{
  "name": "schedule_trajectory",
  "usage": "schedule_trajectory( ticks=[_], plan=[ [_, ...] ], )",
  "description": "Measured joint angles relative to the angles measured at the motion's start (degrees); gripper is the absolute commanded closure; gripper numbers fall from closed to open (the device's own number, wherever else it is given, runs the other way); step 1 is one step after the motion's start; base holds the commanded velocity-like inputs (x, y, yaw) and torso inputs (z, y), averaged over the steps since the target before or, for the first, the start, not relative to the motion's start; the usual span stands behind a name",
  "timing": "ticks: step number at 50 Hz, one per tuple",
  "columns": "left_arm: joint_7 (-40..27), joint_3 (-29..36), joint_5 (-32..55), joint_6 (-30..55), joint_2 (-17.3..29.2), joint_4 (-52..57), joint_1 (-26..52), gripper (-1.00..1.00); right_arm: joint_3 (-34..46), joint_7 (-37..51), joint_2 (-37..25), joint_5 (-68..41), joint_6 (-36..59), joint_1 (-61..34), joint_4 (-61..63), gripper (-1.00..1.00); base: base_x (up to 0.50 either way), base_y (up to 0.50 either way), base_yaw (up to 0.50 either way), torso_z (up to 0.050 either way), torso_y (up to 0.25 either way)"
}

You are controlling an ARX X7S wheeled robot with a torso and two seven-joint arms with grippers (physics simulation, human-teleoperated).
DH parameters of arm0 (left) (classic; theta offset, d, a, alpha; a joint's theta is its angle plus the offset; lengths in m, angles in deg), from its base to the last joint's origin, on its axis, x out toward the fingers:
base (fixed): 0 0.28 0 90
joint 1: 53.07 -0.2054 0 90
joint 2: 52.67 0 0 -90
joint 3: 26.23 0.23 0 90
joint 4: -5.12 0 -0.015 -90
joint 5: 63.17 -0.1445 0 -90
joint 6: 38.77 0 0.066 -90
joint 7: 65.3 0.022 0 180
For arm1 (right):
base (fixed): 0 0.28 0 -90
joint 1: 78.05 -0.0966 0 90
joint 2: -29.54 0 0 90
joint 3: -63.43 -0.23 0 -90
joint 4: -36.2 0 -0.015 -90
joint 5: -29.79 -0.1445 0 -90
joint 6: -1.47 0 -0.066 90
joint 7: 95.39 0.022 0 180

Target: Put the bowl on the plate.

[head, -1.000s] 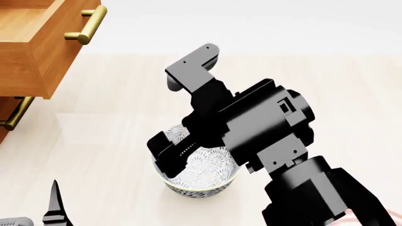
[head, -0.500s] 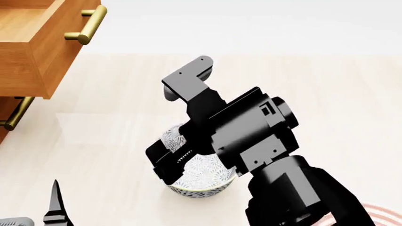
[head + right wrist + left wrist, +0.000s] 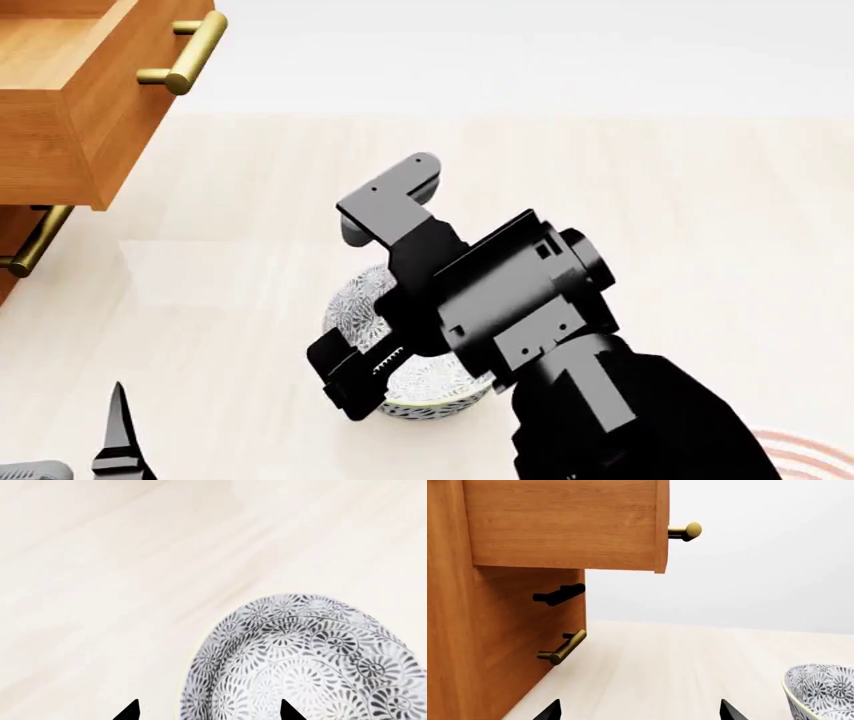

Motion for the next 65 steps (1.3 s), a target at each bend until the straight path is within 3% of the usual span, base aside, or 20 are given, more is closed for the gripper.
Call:
schedule_trajectory(
  ticks=[26, 65],
  plan=[
    [-0.59, 0.31, 0.32, 0.02, 0.41, 0.4, -0.27, -1.0, 17.93, 2.53, 0.25, -18.29, -5.04, -0.78, -3.04, -1.0, 0.0, 0.0, 0.0, 0.0, 0.0],
    [-1.66, 0.57, 0.86, 0.55, 1.33, 2.39, -0.91, -1.0, 21.69, 3.55, 0.28, -21.5, -5.48, 0.23, -3.69, -1.0, 0.0, 0.0, 0.0, 0.0, 0.0]
  ],
)
